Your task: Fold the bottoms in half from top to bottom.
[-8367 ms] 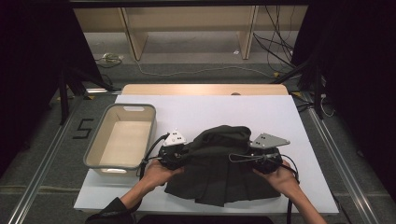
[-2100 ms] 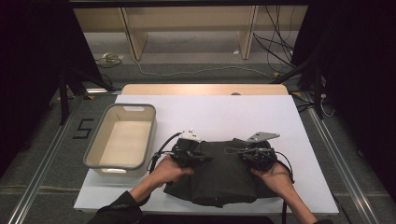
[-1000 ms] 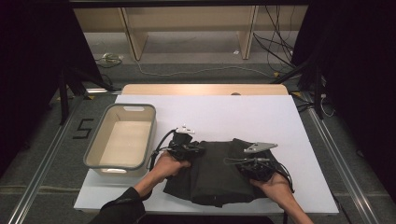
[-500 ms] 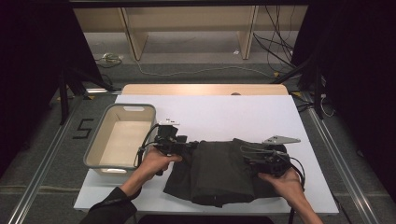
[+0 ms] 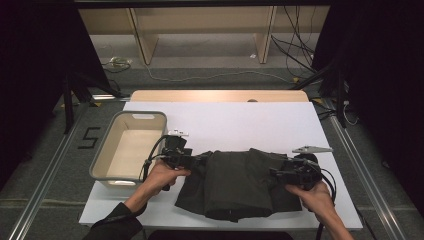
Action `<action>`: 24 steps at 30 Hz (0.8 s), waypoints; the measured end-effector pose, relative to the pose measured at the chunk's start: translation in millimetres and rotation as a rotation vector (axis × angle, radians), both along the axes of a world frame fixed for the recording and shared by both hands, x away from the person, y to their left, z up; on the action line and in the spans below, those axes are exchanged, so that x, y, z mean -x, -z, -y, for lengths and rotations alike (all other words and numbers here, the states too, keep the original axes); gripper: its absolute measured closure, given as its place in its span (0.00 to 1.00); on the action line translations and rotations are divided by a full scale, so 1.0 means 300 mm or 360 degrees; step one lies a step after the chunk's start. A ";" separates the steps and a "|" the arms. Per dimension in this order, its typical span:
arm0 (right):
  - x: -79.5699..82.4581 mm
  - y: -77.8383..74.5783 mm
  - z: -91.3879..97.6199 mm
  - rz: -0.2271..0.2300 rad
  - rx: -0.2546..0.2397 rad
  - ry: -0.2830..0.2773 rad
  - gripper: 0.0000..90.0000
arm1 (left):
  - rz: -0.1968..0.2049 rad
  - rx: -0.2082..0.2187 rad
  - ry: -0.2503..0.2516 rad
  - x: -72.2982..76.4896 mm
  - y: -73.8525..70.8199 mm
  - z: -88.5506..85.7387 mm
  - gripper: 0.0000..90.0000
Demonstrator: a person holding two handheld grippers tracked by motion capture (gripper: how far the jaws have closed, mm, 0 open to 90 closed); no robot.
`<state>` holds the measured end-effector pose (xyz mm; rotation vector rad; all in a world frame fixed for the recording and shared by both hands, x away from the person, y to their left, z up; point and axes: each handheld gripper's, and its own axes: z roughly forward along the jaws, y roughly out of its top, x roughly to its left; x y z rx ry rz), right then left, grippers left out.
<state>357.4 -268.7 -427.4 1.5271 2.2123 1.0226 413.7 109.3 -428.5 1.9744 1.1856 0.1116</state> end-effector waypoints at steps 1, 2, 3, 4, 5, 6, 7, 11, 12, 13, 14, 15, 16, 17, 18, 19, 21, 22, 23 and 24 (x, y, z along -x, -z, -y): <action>0.000 0.000 0.000 0.0000 0.0000 0.0000 0.24 | 0.0000 0.0000 0.0000 0.000 0.000 0.000 0.30; -0.005 0.006 0.014 -0.0029 -0.0012 0.0019 0.21 | -0.0011 -0.0004 -0.0004 0.000 0.002 -0.004 0.29; -0.007 0.008 0.020 -0.0038 -0.0018 0.0028 0.20 | -0.0028 -0.0008 -0.0019 0.001 0.004 -0.008 0.29; -0.007 0.008 0.020 -0.0038 -0.0018 0.0028 0.20 | -0.0028 -0.0008 -0.0019 0.001 0.004 -0.008 0.28; -0.015 0.016 0.037 -0.0068 -0.0026 0.0046 0.19 | -0.0043 -0.0008 -0.0022 0.003 0.007 -0.014 0.28; -0.015 0.016 0.037 -0.0068 -0.0026 0.0046 0.19 | -0.0043 -0.0008 -0.0022 0.003 0.007 -0.014 0.27; -0.020 0.023 0.050 -0.0099 -0.0032 0.0050 0.18 | -0.0062 -0.0013 -0.0021 0.007 0.011 -0.020 0.27; -0.029 0.043 0.072 -0.0178 -0.0035 0.0058 0.15 | -0.0105 -0.0031 -0.0010 0.015 0.026 -0.026 0.25; -0.029 0.043 0.072 -0.0178 -0.0035 0.0058 0.15 | -0.0105 -0.0031 -0.0010 0.015 0.026 -0.026 0.25; -0.032 0.048 0.079 -0.0199 -0.0047 0.0066 0.14 | -0.0135 -0.0034 0.0002 0.020 0.035 -0.029 0.25; -0.032 0.049 0.081 -0.0208 -0.0051 0.0070 0.14 | -0.0154 -0.0032 0.0002 0.023 0.041 -0.029 0.25; -0.033 0.051 0.084 -0.0217 -0.0054 0.0074 0.14 | -0.0161 -0.0036 0.0004 0.026 0.046 -0.029 0.25; -0.033 0.051 0.084 -0.0217 -0.0054 0.0074 0.14 | -0.0161 -0.0036 0.0004 0.026 0.046 -0.029 0.25; -0.034 0.054 0.087 -0.0225 -0.0054 0.0077 0.13 | -0.0170 -0.0046 0.0013 0.029 0.050 -0.030 0.25; -0.034 0.057 0.090 -0.0239 -0.0063 0.0082 0.13 | -0.0179 -0.0043 0.0009 0.031 0.052 -0.031 0.25; -0.036 0.063 0.095 -0.0258 -0.0063 0.0082 0.12 | -0.0192 -0.0034 -0.0001 0.035 0.054 -0.034 0.25; -0.038 0.071 0.100 -0.0269 -0.0059 0.0078 0.12 | -0.0214 -0.0028 -0.0004 0.038 0.057 -0.039 0.25; -0.038 0.071 0.100 -0.0269 -0.0059 0.0078 0.12 | -0.0214 -0.0028 -0.0004 0.038 0.057 -0.039 0.25; -0.040 0.076 0.105 -0.0282 -0.0054 0.0074 0.12 | -0.0234 -0.0043 0.0003 0.043 0.062 -0.040 0.25; -0.041 0.078 0.107 -0.0285 -0.0053 0.0074 0.11 | -0.0244 -0.0059 0.0015 0.045 0.066 -0.042 0.25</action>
